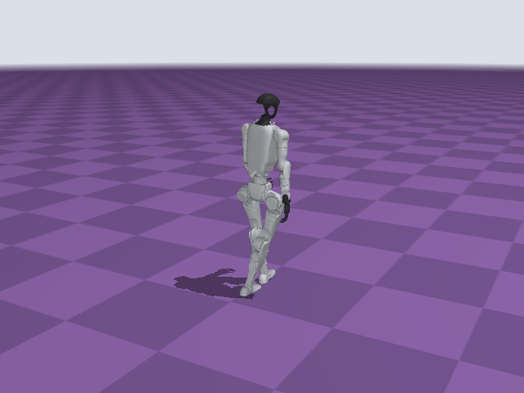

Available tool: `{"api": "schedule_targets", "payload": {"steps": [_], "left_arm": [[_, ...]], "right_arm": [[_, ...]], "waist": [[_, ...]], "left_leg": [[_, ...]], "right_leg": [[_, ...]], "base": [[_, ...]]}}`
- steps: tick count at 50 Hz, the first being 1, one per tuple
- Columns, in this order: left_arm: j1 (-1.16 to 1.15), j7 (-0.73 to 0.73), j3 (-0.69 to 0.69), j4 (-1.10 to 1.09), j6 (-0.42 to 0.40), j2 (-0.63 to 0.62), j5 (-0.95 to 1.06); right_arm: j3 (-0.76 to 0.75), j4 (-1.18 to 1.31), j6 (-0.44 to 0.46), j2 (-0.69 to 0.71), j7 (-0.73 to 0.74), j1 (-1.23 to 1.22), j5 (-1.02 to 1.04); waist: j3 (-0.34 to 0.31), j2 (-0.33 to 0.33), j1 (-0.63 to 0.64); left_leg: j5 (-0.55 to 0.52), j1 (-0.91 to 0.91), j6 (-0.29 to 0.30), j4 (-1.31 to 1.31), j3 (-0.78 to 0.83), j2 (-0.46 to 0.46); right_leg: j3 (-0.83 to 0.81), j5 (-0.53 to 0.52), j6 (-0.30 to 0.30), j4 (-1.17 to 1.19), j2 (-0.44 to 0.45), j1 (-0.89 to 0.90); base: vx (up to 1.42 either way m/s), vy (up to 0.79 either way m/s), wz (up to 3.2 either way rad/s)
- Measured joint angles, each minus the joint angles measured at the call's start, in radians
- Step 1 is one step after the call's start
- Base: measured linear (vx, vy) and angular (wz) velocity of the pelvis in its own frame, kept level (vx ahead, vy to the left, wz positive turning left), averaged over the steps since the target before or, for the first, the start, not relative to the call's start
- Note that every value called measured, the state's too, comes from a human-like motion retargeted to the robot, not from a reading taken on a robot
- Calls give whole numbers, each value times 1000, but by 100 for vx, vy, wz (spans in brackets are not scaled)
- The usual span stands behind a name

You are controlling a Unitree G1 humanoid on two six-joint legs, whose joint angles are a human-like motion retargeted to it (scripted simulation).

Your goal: Walk run

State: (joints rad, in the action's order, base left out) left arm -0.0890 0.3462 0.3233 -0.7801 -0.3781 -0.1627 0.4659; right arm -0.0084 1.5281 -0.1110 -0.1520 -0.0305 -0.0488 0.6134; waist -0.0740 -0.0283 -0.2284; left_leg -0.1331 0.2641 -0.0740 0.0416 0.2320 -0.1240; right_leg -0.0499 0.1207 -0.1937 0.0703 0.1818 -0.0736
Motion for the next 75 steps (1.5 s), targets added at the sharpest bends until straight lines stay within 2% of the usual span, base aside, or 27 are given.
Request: {"api": "schedule_targets", "payload": {"steps": [4,7,10,15,17,20,23,25,30,35,38,39,41,44,47,50,53,58,61,63,66,70,75], "left_arm": [[-48,-14,13,57,1,13,-49],[-56,-21,13,73,12,43,-92],[-46,-36,-11,79,19,79,-125],[-17,-57,-48,111,17,107,-146],[4,-55,-55,112,20,113,-141],[27,-59,-83,108,21,121,-127],[26,-85,-130,122,7,124,-118],[20,-96,-152,140,0,121,-117],[5,-104,-171,188,-3,101,-97],[-3,-114,-181,232,-8,85,-70],[-10,-126,-193,248,-20,79,-63],[-13,-125,-196,250,-23,78,-61],[-22,-118,-198,249,-29,77,-59],[-50,-100,-204,236,-36,75,-53],[-74,-65,-194,208,-31,63,-32],[-93,-56,-199,191,-22,37,-7],[-100,-69,-198,201,-33,42,-9],[-76,-79,-187,208,-35,55,-70],[-77,-83,-181,212,-30,40,-51],[-82,-72,-178,219,-31,34,-40],[-82,-57,-173,228,-32,35,-50],[-80,-49,-162,237,-30,41,-86],[-84,-29,-144,243,-22,49,-110]], "right_arm": [[6,19,16,2,-21,25,18],[-8,37,37,5,-43,50,4],[-14,48,29,-1,-80,71,-36],[-2,17,34,-27,-104,81,-47],[-11,10,52,-31,-82,74,-43],[-32,10,60,-33,-60,72,-80],[-40,19,31,-38,-83,83,-134],[-41,27,22,-44,-102,94,-156],[-47,49,30,-42,-110,131,-163],[-83,70,22,-18,-125,188,-128],[-98,99,17,-14,-148,224,-120],[-103,113,17,-15,-159,233,-115],[-115,141,22,-17,-183,249,-97],[-138,171,37,-23,-212,275,-62],[-155,172,62,-28,-230,287,-48],[-162,172,81,-38,-225,250,-68],[-148,169,71,-46,-173,173,-95],[-123,107,132,-49,-72,2,-98],[-112,46,154,-49,-43,-89,-64],[-102,-2,149,-44,-38,-137,-60],[-93,-81,119,-35,-50,-192,-81],[-86,-174,72,-26,-67,-238,-112],[-97,-221,43,-16,-42,-245,-109]], "waist": [[44,-24,0],[69,-44,8],[83,-52,15],[98,-10,8],[97,17,6],[91,45,18],[83,65,-17],[79,74,-44],[69,41,-92],[55,30,-150],[54,44,-162],[57,47,-164],[66,53,-176],[89,66,-212],[115,83,-220],[123,52,-216],[136,5,-207],[126,-15,-180],[123,-9,-160],[123,1,-142],[111,17,-110],[89,26,-55],[92,7,-7]], "left_leg": [[20,-35,-71,-23,30,-15],[66,-60,-70,-28,32,-19],[109,-88,-78,-29,20,-19],[192,-114,-92,-7,-1,29],[218,-127,-89,0,-3,57],[250,-159,-80,3,6,86],[271,-191,-80,4,-24,92],[287,-213,-81,6,-39,88],[332,-303,-83,-3,-45,30],[371,-396,-71,-12,-72,12],[386,-434,-51,-4,-74,29],[388,-446,-44,1,-74,33],[380,-464,-26,16,-81,42],[312,-486,14,57,-110,69],[141,-476,57,142,-103,110],[-83,-442,67,310,-57,119],[-221,-359,14,543,40,137],[-34,-185,32,750,38,168],[93,-94,27,713,66,177],[133,-49,31,631,116,195],[140,10,23,479,175,213],[136,85,63,266,135,178],[65,132,109,13,116,104]], "right_leg": [[-24,-19,1,31,-7,-15],[-37,-102,41,77,-17,-11],[-92,-255,146,144,-51,0],[-86,-462,410,384,-26,105],[-64,-494,444,495,2,170],[-80,-380,360,605,-6,267],[-164,-268,273,609,-86,351],[-204,-214,251,555,-143,393],[-135,-198,303,293,-227,469],[-129,-216,287,50,-312,525],[-166,-196,337,-48,-326,538],[-171,-196,332,-49,-326,536],[-165,-212,286,-22,-318,526],[-281,-266,256,-15,-323,481],[-203,-256,235,-13,-288,437],[-218,-223,223,-20,-304,369],[-198,-180,196,-17,-314,316],[-181,-128,141,-29,-269,235],[-161,-96,111,-32,-229,197],[-151,-72,93,-31,-199,176],[-134,-35,62,-30,-147,141],[-105,12,21,-37,-78,76],[-125,60,33,-27,-62,9]], "base": [[64,-12,-34],[57,-12,-18],[52,-12,1],[49,-6,-5],[42,-5,-19],[38,-5,-19],[42,-6,40],[49,-7,41],[55,-17,19],[52,-22,30],[55,-28,12],[81,-49,5],[72,-45,25],[76,-50,65],[72,-53,21],[73,-48,-19],[54,-33,-45],[49,-29,-38],[53,-22,-63],[54,-17,-54],[55,-17,-40],[59,-15,-40],[69,-12,-14]]}}
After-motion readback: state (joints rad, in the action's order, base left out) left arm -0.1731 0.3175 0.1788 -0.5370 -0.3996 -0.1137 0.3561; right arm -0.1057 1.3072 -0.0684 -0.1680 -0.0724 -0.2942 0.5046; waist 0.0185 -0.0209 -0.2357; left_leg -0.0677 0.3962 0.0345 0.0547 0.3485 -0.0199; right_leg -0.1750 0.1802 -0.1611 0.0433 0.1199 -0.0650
